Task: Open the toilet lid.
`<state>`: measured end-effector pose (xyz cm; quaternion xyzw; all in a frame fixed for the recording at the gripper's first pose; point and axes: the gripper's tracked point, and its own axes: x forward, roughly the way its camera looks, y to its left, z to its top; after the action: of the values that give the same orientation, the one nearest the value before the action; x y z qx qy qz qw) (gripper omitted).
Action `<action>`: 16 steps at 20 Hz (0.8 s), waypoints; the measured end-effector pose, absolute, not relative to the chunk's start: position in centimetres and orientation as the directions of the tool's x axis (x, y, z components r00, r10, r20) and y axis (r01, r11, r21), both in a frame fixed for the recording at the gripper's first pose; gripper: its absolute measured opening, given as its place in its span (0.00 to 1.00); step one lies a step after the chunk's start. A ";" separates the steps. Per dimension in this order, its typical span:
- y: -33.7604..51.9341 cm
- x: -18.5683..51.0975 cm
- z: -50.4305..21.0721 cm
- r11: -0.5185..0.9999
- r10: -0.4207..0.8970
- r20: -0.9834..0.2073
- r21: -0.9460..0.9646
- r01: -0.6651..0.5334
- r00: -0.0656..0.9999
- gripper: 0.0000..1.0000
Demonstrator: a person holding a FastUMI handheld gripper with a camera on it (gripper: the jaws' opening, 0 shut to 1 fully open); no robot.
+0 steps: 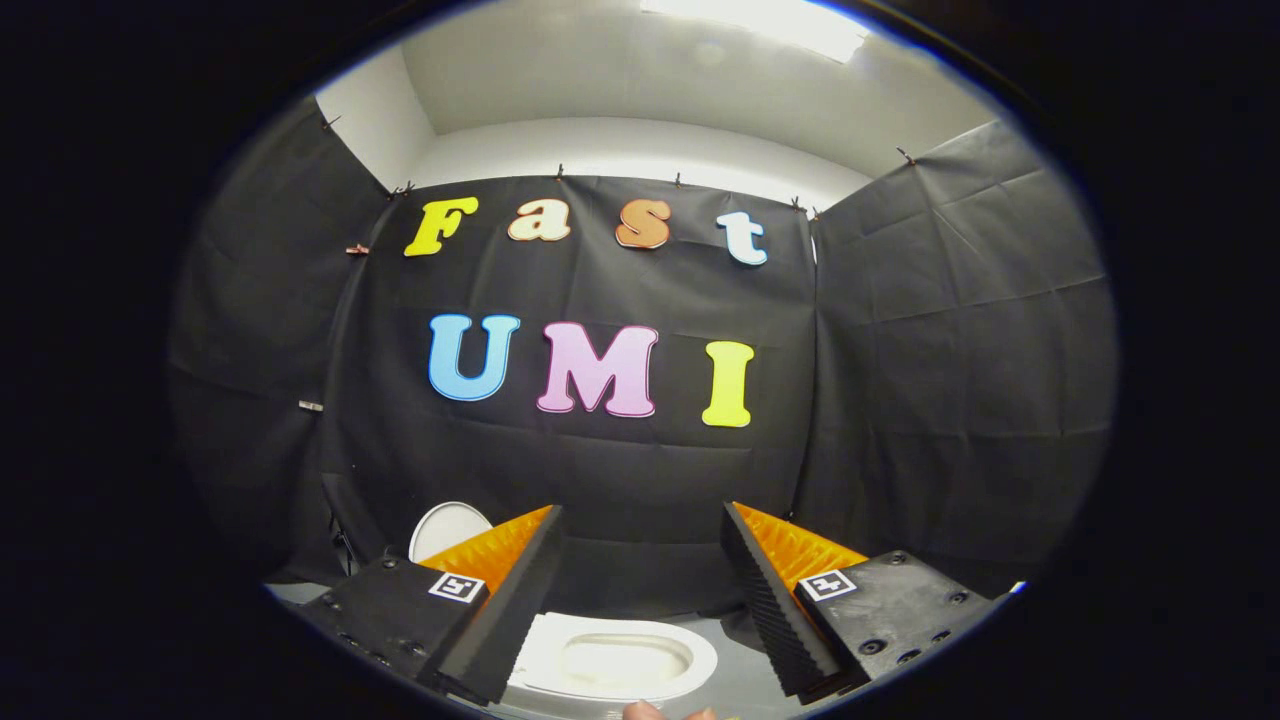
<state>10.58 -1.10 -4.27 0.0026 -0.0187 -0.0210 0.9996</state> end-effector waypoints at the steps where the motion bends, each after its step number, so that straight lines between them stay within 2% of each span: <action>1: -1.1 10.4 -4.3 0.999 -0.042 0.034 0.010 0.042 0.999 0.98; 16: -0.7 10.2 -4.0 0.999 -0.041 0.034 0.024 0.040 0.999 0.98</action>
<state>10.16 -0.68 -4.03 0.0117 -0.0172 -0.0203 0.9996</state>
